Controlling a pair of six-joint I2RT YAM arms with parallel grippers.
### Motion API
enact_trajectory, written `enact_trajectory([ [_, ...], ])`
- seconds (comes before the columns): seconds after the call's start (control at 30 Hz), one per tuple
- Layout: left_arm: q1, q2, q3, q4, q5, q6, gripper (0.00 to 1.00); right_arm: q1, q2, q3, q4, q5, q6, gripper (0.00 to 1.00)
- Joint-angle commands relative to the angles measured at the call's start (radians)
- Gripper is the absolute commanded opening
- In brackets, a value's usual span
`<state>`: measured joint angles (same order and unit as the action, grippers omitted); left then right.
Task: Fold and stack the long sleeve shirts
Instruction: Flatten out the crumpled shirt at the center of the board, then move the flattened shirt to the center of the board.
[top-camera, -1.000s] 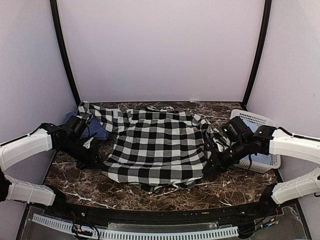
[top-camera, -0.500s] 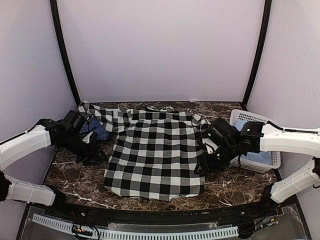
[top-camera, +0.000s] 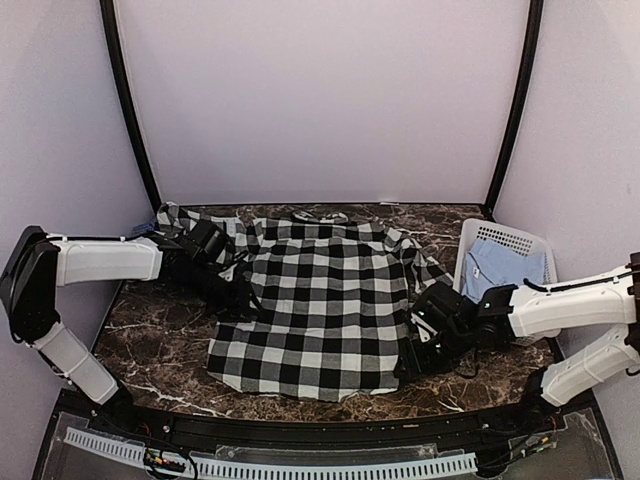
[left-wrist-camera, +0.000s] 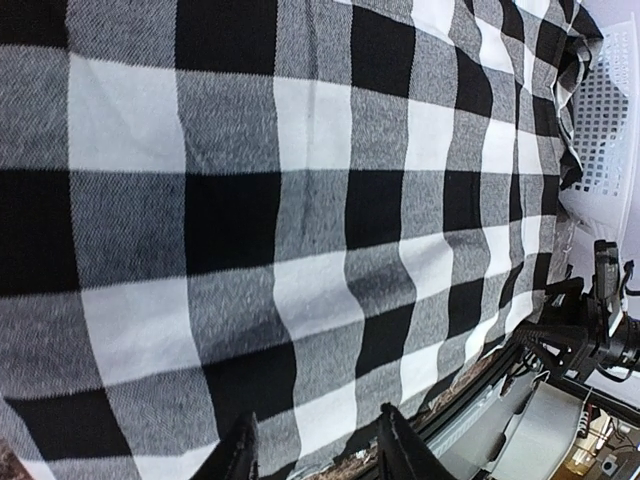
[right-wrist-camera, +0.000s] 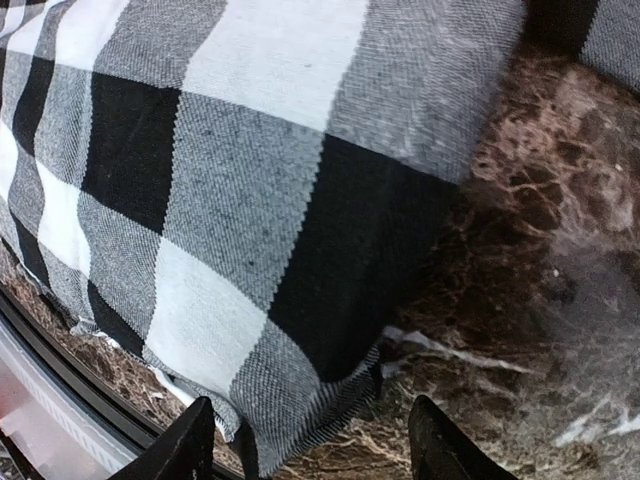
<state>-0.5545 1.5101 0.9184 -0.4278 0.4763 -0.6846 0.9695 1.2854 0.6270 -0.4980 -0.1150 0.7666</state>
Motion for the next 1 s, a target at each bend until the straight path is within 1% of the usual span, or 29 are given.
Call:
enact_trajectory([
  [0.0,-0.011,0.075,0.048,0.134,0.005,-0.008,0.39,0.021,0.036,-0.026,0.182,-0.008,0.026,0.57],
  [0.07,-0.012,0.105,0.049,0.149,-0.003,-0.003,0.38,0.025,0.06,-0.03,0.205,-0.014,0.028,0.44],
  [0.2,-0.012,0.136,0.024,0.162,-0.038,0.005,0.37,0.036,0.089,-0.025,0.215,-0.071,0.037,0.1],
  [0.23,-0.012,0.142,0.012,0.16,-0.044,0.007,0.35,0.04,0.09,-0.023,0.213,-0.099,0.042,0.06],
  [0.3,-0.012,0.147,-0.007,0.147,-0.065,0.011,0.35,0.051,0.085,-0.021,0.212,-0.168,0.057,0.0],
  [0.33,-0.012,0.147,-0.014,0.138,-0.083,0.017,0.34,0.059,0.079,-0.021,0.215,-0.206,0.069,0.0],
  [0.4,-0.012,0.137,-0.038,0.102,-0.131,0.029,0.33,0.076,0.065,-0.028,0.225,-0.271,0.097,0.0],
  [0.47,-0.012,0.113,-0.076,0.069,-0.173,0.035,0.33,0.092,0.048,-0.036,0.213,-0.295,0.118,0.0],
  [0.63,-0.011,0.041,-0.231,0.059,-0.182,-0.009,0.31,0.091,0.043,-0.049,0.14,-0.282,0.089,0.0],
  [0.73,-0.013,0.0,-0.31,0.069,-0.166,-0.044,0.28,0.09,0.047,-0.002,0.093,-0.269,0.056,0.18],
  [0.83,-0.013,-0.057,-0.343,0.044,-0.186,-0.064,0.27,0.084,0.034,0.123,-0.026,-0.193,-0.009,0.39],
  [0.9,-0.013,-0.08,-0.356,0.033,-0.2,-0.066,0.28,0.062,0.034,0.215,-0.08,-0.166,-0.049,0.48],
  [0.97,-0.012,-0.08,-0.348,0.029,-0.207,-0.059,0.28,0.029,0.046,0.302,-0.082,-0.141,-0.082,0.55],
])
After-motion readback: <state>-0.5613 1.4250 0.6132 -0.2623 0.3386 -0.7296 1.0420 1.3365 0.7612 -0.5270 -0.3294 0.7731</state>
